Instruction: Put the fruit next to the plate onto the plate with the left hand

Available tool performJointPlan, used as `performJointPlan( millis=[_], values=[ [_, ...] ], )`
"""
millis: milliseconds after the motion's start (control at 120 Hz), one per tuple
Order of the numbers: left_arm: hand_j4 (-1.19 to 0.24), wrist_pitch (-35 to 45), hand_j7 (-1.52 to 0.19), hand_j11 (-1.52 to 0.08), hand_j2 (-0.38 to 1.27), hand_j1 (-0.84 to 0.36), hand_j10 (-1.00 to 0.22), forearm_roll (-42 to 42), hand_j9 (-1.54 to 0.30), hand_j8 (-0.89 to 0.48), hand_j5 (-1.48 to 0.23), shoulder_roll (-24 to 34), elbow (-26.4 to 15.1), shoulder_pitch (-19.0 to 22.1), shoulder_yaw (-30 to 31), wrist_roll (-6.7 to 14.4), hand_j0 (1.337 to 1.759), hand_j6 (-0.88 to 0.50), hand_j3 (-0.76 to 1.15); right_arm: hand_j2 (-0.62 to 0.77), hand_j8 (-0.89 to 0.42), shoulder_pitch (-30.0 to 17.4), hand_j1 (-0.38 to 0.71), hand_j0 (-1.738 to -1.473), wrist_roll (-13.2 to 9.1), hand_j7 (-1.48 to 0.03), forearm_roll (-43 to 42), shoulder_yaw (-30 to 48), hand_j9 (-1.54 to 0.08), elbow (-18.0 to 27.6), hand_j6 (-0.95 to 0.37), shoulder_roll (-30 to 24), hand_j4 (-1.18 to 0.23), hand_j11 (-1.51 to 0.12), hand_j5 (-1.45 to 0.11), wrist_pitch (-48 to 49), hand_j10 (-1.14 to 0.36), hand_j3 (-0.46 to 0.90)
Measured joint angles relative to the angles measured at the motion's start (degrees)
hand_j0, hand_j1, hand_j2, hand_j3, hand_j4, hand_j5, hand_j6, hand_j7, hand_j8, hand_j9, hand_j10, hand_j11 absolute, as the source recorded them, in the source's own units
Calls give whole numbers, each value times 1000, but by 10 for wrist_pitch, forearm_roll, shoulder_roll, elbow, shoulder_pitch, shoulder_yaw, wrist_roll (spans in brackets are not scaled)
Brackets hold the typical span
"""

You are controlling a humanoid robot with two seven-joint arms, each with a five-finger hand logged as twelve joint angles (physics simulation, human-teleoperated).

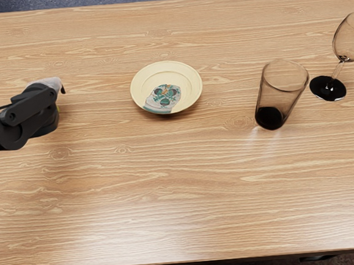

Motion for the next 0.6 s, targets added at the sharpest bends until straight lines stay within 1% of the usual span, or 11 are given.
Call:
performJointPlan(
  millis=[225,442,600],
  values=[
    [-387,5,-501,-500,80,-111,-387,0,-501,-388,-501,0,5,7,1,0,1658,-388,0,0,0,0,-349,-1658,0,0,0,0,0,0,0,0,0,0,0,0,0,0],
    [-406,37,-526,-525,84,-134,-406,3,-526,-407,-526,-16,26,12,17,0,1658,-407,0,0,0,0,-349,-1658,0,0,0,0,0,0,0,0,0,0,0,0,0,0],
    [-418,44,-541,-541,86,-148,-418,3,-541,-419,-542,-17,32,13,23,0,1658,-419,0,0,0,0,-349,-1658,0,0,0,0,0,0,0,0,0,0,0,0,0,0]
  ],
)
